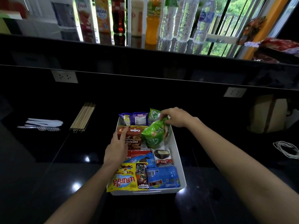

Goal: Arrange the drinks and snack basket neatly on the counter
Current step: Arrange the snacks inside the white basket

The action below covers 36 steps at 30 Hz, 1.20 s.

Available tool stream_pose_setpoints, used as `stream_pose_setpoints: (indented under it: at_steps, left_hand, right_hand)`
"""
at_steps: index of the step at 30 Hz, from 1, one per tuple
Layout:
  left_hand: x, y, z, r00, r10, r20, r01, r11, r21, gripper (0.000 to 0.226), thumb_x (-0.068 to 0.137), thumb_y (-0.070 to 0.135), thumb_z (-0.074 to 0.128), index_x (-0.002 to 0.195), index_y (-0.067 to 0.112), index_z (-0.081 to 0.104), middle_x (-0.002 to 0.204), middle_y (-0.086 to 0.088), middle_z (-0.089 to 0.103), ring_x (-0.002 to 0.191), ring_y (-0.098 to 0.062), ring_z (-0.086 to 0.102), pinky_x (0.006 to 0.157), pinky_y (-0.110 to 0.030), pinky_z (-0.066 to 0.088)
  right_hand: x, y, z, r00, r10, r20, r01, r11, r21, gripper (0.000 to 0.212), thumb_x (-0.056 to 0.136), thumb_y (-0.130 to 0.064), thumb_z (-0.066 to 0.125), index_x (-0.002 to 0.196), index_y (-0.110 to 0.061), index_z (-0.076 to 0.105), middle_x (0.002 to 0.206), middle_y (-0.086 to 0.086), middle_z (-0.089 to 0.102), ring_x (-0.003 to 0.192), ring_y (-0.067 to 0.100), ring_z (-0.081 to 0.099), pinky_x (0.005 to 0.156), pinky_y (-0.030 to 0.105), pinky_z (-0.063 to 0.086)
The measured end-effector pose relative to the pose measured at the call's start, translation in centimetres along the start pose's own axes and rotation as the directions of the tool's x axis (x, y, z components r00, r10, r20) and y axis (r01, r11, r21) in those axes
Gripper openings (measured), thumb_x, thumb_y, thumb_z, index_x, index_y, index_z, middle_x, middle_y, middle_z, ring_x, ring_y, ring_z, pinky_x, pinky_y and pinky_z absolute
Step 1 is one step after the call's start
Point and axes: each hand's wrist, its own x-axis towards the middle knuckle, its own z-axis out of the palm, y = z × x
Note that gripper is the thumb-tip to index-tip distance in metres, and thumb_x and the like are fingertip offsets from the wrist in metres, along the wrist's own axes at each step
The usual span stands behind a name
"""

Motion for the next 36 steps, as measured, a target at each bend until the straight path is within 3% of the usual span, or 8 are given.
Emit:
stream_pose_setpoints:
  at_steps: [6, 10, 15, 18, 23, 27, 31, 36]
  left_hand:
    - [-0.1, 0.0, 0.0, 1.0, -0.005, 0.004, 0.005, 1.0, 0.003, 0.066, 0.093, 0.023, 0.053, 0.147, 0.034, 0.016, 0.144, -0.008, 0.032, 0.094, -0.023, 0.061, 0.057, -0.034, 0.056]
    - [0.0, 0.1, 0.0, 1.0, -0.014, 0.005, 0.014, 1.0, 0.002, 0.067, 0.093, 0.023, 0.053, 0.148, 0.033, 0.017, 0.144, -0.008, 0.032, 0.093, -0.022, 0.061, 0.058, -0.033, 0.057]
    - [-0.1, 0.1, 0.0, 1.0, 0.004, 0.0, -0.004, 1.0, -0.011, 0.066, 0.093, 0.021, 0.053, 0.148, 0.032, 0.017, 0.144, -0.008, 0.032, 0.092, -0.021, 0.061, 0.056, -0.031, 0.055]
    - [-0.2, 0.0, 0.0, 1.0, 0.012, -0.006, -0.012, 1.0, -0.021, 0.065, 0.093, 0.022, 0.052, 0.147, 0.033, 0.018, 0.142, -0.007, 0.033, 0.09, -0.021, 0.061, 0.055, -0.033, 0.056]
    - [-0.1, 0.1, -0.2, 1.0, 0.018, -0.008, -0.019, 0.999, -0.027, 0.066, 0.093, 0.021, 0.053, 0.146, 0.035, 0.015, 0.146, -0.008, 0.029, 0.088, -0.024, 0.062, 0.055, -0.036, 0.057]
    - [-0.2, 0.2, -0.4, 0.999, 0.021, -0.046, -0.023, 0.999, -0.039, 0.068, 0.091, 0.018, 0.055, 0.143, 0.034, 0.015, 0.153, -0.012, 0.019, 0.095, -0.03, 0.062, 0.052, -0.037, 0.057]
    - [0.0, 0.4, -0.6, 0.998, -0.012, -0.068, 0.009, 0.999, -0.047, 0.059, 0.093, 0.02, 0.052, 0.143, 0.03, 0.022, 0.151, -0.011, 0.022, 0.111, -0.03, 0.055, 0.06, -0.036, 0.058]
    - [0.0, 0.3, -0.5, 0.998, 0.004, -0.07, -0.008, 0.998, -0.055, 0.06, 0.092, 0.019, 0.055, 0.145, 0.026, 0.027, 0.148, -0.009, 0.027, 0.125, -0.027, 0.044, 0.069, -0.035, 0.055]
  right_hand:
    - [0.7, -0.4, -0.4, 0.969, 0.098, -0.225, 0.001, 0.916, 0.402, 0.02, 0.086, -0.025, 0.069, 0.106, -0.022, 0.067, 0.1, -0.001, 0.063, 0.099, 0.017, 0.061, 0.085, 0.033, 0.051]
    - [0.7, -1.7, -1.7, 0.96, -0.083, -0.267, 0.139, 0.97, 0.199, 0.024, 0.084, -0.022, 0.071, 0.107, -0.015, 0.072, 0.102, 0.005, 0.067, 0.097, 0.02, 0.062, 0.086, 0.033, 0.05]
    - [0.2, -3.6, 1.5, 0.967, -0.246, -0.068, 0.231, 0.957, -0.175, 0.028, 0.091, -0.02, 0.062, 0.118, -0.015, 0.067, 0.12, 0.004, 0.06, 0.113, 0.02, 0.055, 0.094, 0.033, 0.046]
    - [0.6, -4.2, 3.1, 0.981, -0.189, -0.051, 0.181, 0.975, -0.131, 0.028, 0.093, -0.02, 0.06, 0.119, -0.013, 0.065, 0.123, 0.006, 0.062, 0.114, 0.019, 0.056, 0.095, 0.032, 0.045]
    - [1.1, -5.3, 4.7, 0.996, -0.077, -0.039, 0.081, 0.989, 0.126, 0.039, 0.093, -0.018, 0.06, 0.131, -0.011, 0.054, 0.121, 0.01, 0.063, 0.104, 0.019, 0.061, 0.086, 0.029, 0.047]
    - [0.9, -4.8, 6.5, 0.999, 0.005, -0.036, 0.008, 0.939, 0.344, 0.055, 0.089, -0.003, 0.062, 0.139, -0.015, 0.044, 0.135, 0.011, 0.047, 0.101, 0.017, 0.062, 0.089, 0.024, 0.049]
    - [0.0, -4.5, 6.8, 0.991, 0.009, -0.135, 0.037, 0.94, 0.34, 0.052, 0.089, 0.003, 0.057, 0.138, -0.013, 0.045, 0.14, 0.008, 0.036, 0.091, 0.011, 0.054, 0.087, 0.015, 0.043]
    - [-2.1, -5.4, 7.2, 0.95, -0.131, -0.284, 0.199, 0.954, 0.225, 0.034, 0.093, -0.007, 0.053, 0.127, -0.009, 0.053, 0.122, 0.006, 0.051, 0.085, 0.015, 0.058, 0.082, 0.032, 0.052]
